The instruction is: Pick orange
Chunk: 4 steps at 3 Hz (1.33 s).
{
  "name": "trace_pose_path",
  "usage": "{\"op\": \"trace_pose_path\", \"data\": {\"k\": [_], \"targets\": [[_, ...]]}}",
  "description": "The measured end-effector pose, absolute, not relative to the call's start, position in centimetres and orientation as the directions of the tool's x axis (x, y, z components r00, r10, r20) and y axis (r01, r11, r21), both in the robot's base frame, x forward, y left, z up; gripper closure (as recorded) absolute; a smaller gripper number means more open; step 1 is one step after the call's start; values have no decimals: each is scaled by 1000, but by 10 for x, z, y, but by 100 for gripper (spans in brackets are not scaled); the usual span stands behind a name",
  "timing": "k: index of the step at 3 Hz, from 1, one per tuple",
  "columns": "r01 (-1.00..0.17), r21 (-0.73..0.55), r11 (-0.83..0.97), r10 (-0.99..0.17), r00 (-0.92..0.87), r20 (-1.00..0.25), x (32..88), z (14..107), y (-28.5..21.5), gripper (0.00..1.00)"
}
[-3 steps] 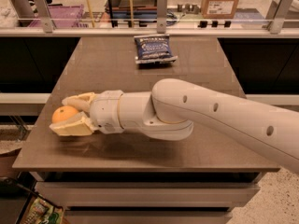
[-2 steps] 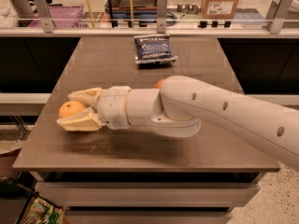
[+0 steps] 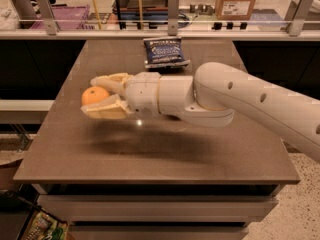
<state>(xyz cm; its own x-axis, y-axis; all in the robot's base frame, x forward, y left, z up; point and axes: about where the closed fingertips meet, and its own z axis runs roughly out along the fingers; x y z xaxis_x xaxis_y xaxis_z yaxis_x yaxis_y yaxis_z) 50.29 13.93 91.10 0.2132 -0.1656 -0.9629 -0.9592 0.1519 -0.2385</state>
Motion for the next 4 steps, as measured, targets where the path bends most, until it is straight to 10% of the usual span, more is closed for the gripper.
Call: {"op": "trace_pose_path", "data": {"k": [4], "targets": [[-869,-481,115,-175,458,-871,516,1001,115,100]]}}
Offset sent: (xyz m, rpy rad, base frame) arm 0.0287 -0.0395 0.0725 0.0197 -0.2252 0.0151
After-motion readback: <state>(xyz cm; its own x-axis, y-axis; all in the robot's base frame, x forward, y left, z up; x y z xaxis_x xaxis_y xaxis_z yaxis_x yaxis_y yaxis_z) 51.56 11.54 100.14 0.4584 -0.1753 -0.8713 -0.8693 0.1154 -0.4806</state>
